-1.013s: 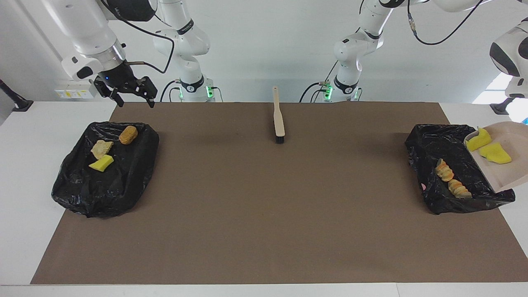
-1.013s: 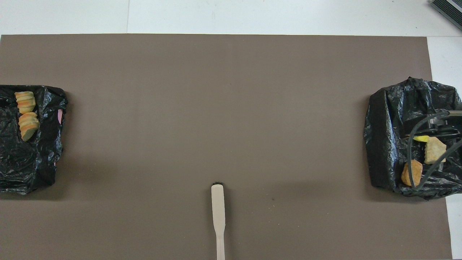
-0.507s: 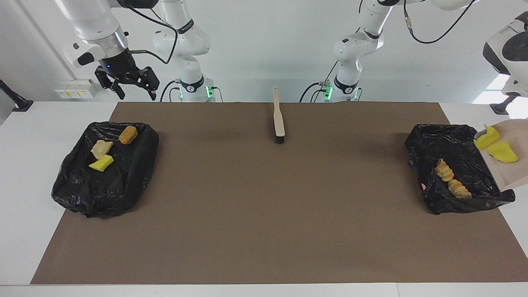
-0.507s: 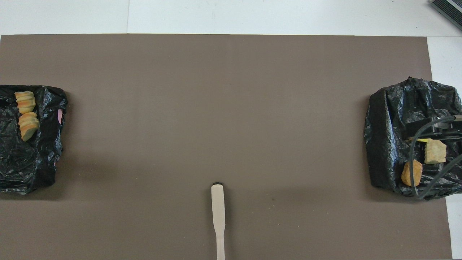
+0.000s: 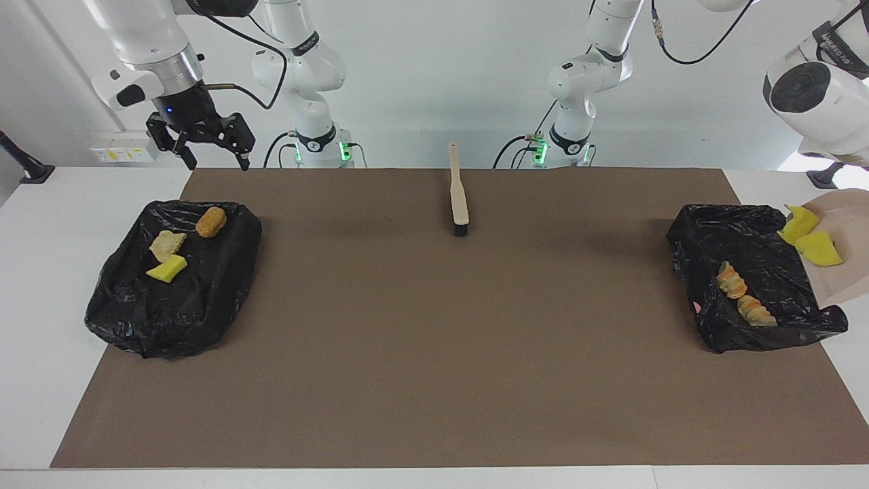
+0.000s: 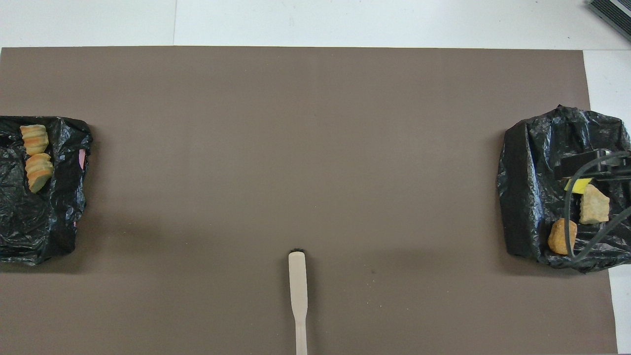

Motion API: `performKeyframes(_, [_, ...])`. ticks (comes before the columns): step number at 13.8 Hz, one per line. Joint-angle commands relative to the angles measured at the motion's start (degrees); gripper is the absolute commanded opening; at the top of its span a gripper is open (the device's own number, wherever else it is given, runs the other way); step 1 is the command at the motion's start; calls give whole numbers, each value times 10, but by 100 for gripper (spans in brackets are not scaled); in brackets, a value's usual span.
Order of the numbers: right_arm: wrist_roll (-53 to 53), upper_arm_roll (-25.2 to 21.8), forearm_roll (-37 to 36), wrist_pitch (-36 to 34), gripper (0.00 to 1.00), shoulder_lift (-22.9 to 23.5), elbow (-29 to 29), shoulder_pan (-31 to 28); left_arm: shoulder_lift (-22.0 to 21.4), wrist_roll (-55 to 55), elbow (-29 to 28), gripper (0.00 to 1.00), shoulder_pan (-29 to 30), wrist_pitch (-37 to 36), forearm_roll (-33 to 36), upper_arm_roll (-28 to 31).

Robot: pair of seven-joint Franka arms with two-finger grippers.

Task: Sweep and dump trash in bin
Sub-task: 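Lift the empty dustpan out of the bin with the left gripper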

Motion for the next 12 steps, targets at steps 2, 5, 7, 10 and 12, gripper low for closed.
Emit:
performKeyframes(2, [-15, 3, 0, 6, 100, -3, -5, -2, -18, -86, -38, 0, -56, -78, 48, 7])
performKeyframes(5, [-14, 3, 1, 6, 100, -3, -6, -3, -18, -91, -39, 0, -60, -85, 41, 5])
performKeyframes(7, [-14, 3, 1, 6, 100, -3, -5, -3, -15, -90, -30, 0, -60, -86, 39, 5])
performKeyframes(10, [-14, 3, 1, 6, 100, -3, -6, -3, -13, -84, 20, 0, -55, -89, -63, 6])
performKeyframes(12, [-14, 4, 1, 6, 100, -3, -5, -3, -5, -84, 54, 0, -57, -113, -126, 5])
